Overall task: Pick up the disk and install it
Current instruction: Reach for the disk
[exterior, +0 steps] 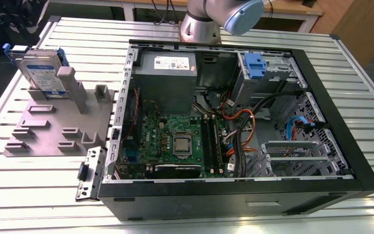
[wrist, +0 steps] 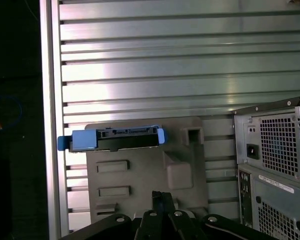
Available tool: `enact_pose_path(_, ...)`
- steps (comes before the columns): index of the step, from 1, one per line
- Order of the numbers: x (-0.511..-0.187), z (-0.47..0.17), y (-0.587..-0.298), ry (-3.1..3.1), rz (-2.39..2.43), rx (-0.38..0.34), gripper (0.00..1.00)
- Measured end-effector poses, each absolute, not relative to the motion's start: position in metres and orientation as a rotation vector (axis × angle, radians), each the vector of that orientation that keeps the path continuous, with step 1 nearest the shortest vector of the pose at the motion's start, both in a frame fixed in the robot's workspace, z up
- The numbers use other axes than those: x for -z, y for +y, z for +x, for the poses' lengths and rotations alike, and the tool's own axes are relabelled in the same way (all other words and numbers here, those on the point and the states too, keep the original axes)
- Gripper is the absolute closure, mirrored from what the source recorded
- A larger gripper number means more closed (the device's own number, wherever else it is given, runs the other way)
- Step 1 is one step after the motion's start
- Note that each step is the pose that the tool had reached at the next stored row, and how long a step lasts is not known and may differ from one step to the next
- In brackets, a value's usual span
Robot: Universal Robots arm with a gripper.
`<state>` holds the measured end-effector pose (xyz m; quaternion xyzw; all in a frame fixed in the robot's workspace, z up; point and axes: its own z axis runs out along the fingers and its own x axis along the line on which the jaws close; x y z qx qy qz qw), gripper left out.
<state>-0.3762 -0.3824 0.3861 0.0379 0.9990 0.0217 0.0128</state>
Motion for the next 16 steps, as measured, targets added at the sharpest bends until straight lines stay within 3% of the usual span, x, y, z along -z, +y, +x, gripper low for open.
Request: enact_pose_path(16, -0.375, -0.42, -0.363, 3.113, 0.118, -0.068, 0.89)
